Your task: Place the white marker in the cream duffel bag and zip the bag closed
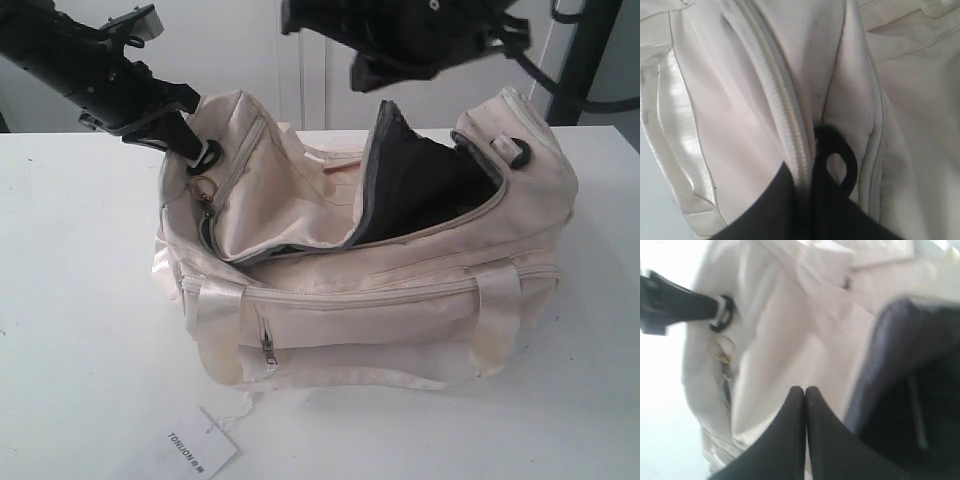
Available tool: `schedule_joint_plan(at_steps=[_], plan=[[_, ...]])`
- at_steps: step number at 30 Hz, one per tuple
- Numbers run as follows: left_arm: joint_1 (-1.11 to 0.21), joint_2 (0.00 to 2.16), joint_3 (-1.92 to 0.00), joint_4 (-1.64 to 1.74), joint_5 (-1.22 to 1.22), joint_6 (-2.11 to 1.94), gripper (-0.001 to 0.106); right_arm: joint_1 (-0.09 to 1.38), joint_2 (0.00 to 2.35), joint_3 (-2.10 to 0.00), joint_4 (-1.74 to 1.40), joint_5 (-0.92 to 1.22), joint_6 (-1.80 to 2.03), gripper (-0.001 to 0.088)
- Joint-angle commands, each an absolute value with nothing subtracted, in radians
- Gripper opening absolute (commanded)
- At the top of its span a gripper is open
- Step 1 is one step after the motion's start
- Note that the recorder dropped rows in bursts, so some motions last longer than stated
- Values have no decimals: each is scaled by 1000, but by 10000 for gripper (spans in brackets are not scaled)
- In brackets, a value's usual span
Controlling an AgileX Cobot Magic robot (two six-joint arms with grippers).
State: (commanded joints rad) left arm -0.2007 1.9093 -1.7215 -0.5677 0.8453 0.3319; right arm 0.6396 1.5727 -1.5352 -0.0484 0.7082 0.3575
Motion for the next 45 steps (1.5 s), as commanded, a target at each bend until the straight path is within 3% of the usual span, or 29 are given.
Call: schedule_joint_plan(at_steps=[6,18,28,35,45], plan=[[-201,1909,-1722,-568,841,332,0,637,1730,-1567,-84,729,362,0],[-201,1909,-1722,-453,868,251,0,637,1759,-1597,-449,1221,433,0],[-201,1909,-1722,-443,919,182,0,637,1750,-1597,-400,1221,423,0],[-201,1909,-1722,-474,946,217,0,637,1664,-1597,-73,973,441,0],[-201,1909,-1722,-599,951,242,0,637,1611,-1597,87,925,337,0]])
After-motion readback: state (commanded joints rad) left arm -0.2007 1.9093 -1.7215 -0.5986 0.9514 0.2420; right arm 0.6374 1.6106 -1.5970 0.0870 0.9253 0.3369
